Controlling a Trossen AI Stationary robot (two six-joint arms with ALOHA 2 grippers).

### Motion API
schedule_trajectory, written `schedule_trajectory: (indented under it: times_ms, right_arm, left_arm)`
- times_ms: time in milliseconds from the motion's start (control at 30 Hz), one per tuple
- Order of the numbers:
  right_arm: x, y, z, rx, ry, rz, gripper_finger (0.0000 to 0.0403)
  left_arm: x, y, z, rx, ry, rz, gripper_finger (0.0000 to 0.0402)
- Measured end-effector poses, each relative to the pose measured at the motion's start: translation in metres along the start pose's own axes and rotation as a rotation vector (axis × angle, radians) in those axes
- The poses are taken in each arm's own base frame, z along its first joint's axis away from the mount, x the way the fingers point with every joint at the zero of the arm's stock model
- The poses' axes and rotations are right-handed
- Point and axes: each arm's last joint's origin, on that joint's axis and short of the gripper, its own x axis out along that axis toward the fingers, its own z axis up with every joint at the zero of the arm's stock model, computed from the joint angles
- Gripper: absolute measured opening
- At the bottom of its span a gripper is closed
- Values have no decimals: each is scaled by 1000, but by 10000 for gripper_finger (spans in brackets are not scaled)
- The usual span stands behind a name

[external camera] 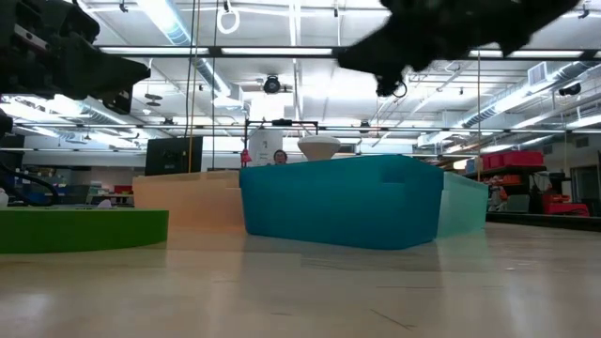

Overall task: Pick and place Stapler, Stapler remover, tape
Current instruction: Put the purple staple remover into the blue bin

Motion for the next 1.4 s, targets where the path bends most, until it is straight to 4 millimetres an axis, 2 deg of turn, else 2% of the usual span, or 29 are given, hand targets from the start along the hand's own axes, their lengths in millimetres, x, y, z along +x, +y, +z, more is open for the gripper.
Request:
schedule_trajectory:
  times_ms: [267, 367, 633, 1100, 1200, 1400]
  right_arm:
    - [-49, -1, -38, -81, 9, -39, 1]
    - [-65, -2, -51, -135, 5, -37, 1]
    - [-100, -9, -77, -127, -56, -66, 0]
    - [-131, -16, -116, -90, -149, -54, 0]
    - [-133, -18, -118, -97, -128, -63, 0]
    - [-142, -22, -110, -139, -212, -109, 0]
  left_arm:
    - [0, 0, 0, 0, -2, 0, 32]
    - [0, 0, 0, 0, -1, 0, 32]
    - [0, 0, 0, 0, -1, 0, 32]
    - [0, 0, 0, 0, -1, 0, 32]
    - [0, 0, 0, 0, -2, 1, 32]
    - [0, 0, 0, 0, -2, 0, 32]
